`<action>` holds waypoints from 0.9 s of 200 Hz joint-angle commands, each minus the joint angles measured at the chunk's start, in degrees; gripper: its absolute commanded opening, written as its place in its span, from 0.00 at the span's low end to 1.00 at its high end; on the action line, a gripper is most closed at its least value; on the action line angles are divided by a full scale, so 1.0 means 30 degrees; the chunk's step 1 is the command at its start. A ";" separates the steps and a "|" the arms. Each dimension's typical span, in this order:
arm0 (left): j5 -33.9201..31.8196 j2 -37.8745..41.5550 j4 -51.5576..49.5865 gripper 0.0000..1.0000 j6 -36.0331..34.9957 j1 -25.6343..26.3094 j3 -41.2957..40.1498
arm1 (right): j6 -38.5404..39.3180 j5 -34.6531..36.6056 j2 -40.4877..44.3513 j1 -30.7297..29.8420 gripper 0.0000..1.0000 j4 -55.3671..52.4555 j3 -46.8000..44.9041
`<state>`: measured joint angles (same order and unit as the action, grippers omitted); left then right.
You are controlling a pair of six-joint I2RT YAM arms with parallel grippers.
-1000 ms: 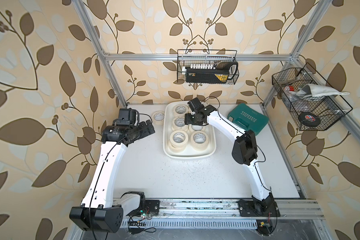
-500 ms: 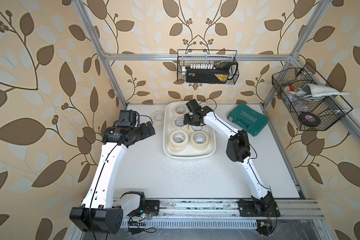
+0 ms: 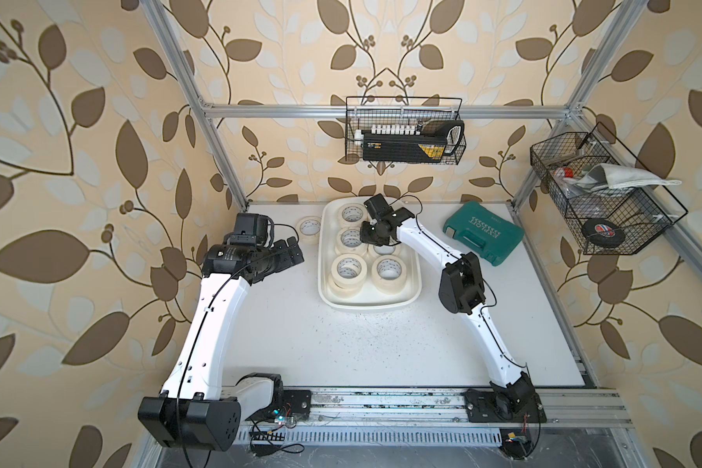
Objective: Take out the art tape in the storage box
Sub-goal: Pick up the art tape from the storage box.
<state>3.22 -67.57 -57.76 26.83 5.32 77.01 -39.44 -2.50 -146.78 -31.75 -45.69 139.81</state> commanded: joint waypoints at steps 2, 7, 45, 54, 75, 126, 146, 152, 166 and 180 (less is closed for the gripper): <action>0.0223 0.0009 -0.0142 0.99 -0.0316 0.0072 0.0729 | -0.0165 -0.0209 -0.0679 0.0243 0.28 -0.0152 0.0464; 0.0228 0.0023 -0.0128 0.99 -0.0301 0.0072 0.0727 | -0.0178 -0.0249 -0.0666 0.0268 0.26 -0.0123 0.0455; -0.0166 0.0009 -0.0113 0.99 -0.0535 0.0072 0.0419 | -0.0112 -0.0377 -0.0083 0.0373 0.16 -0.0034 0.0162; -0.0238 -0.0020 -0.0142 0.99 -0.0579 0.0072 0.0367 | -0.0001 -0.0414 0.0256 0.0402 0.15 0.0099 -0.0104; -0.0203 -0.0006 0.0260 0.99 -0.0624 0.0089 0.0004 | -0.0029 -0.0764 0.1273 0.0649 0.06 0.0763 -0.1311; 0.0410 -0.0386 0.0560 0.98 -0.0449 0.0108 -0.0125 | 0.1099 -0.0858 0.4260 0.1051 0.00 0.0582 -0.3236; 0.0470 -0.0387 0.0645 0.97 -0.0423 0.0203 -0.0015 | 0.1496 -0.1280 0.5507 0.1297 0.00 0.0758 -0.4135; 0.0423 -0.0409 0.0677 0.97 -0.0403 0.0268 0.0019 | 0.1614 -0.1378 0.5787 0.1357 0.00 0.0639 -0.4249; 0.0236 -0.0487 0.0678 0.97 -0.0273 0.0462 0.0222 | 0.2064 -0.1275 0.6358 0.1464 0.00 0.0139 -0.4341; 0.0020 -0.0660 0.0598 0.97 -0.0187 0.0778 0.0537 | 0.2497 -0.1153 0.6999 0.1537 0.00 -0.0300 -0.4504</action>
<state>3.42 -69.08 -57.14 25.96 6.15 76.90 -35.14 -5.39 -131.26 -27.33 -45.39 126.91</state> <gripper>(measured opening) 0.972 0.175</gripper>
